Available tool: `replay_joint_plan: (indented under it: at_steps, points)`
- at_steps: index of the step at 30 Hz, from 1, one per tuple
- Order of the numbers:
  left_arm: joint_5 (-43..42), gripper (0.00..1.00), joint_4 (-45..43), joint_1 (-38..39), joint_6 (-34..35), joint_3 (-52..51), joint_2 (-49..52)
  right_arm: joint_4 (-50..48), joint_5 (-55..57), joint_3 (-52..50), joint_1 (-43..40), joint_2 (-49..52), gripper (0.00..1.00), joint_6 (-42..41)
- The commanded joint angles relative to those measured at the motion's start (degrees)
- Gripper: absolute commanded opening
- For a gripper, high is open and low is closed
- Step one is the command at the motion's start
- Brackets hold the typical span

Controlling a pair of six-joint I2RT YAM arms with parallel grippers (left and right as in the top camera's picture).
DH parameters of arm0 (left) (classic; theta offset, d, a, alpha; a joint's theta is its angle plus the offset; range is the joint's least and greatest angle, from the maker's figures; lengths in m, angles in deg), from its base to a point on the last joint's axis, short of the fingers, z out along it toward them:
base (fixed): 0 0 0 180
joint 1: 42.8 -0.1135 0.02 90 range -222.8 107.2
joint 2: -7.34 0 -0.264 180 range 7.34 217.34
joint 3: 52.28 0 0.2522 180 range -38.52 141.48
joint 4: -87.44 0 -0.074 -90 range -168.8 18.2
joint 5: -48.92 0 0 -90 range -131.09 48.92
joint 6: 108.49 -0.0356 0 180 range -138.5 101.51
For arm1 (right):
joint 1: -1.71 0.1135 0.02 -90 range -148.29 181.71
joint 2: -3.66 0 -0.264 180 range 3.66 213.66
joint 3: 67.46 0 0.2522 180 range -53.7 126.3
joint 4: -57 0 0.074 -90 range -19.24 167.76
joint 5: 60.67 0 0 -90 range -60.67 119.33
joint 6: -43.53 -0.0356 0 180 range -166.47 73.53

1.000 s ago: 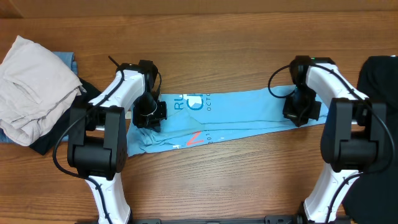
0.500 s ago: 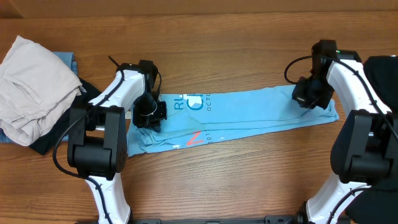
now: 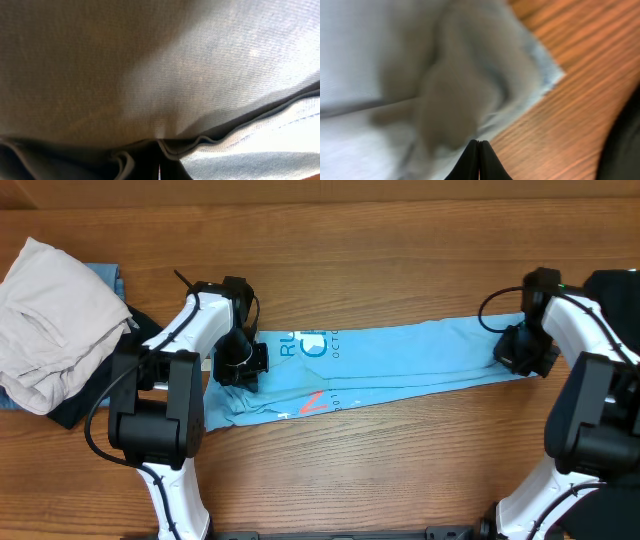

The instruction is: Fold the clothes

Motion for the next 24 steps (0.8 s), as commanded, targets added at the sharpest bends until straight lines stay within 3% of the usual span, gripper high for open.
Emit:
replay_joint_plan:
  at_steps: [1, 8, 17, 24]
  points:
    - [5.1, 0.05, -0.8, -0.4, 0.5, -1.2, 0.4, 0.1, -2.9, 0.2, -2.3, -0.9, 0.04, -0.5]
    - [5.0, 0.05, -1.0, -0.4, 0.5, -1.2, 0.4, 2.3, -18.4, 5.3, -0.1, -3.2, 0.04, 1.0]
    - [5.0, 0.06, -1.1, -0.4, 0.5, -1.2, 0.4, -13.1, -13.3, -6.8, 1.8, -2.7, 0.04, 0.8]
    - [5.1, 0.06, -1.0, -0.4, 0.5, -1.2, 0.4, -9.8, -6.3, -5.9, -0.6, -2.9, 0.04, 0.8]
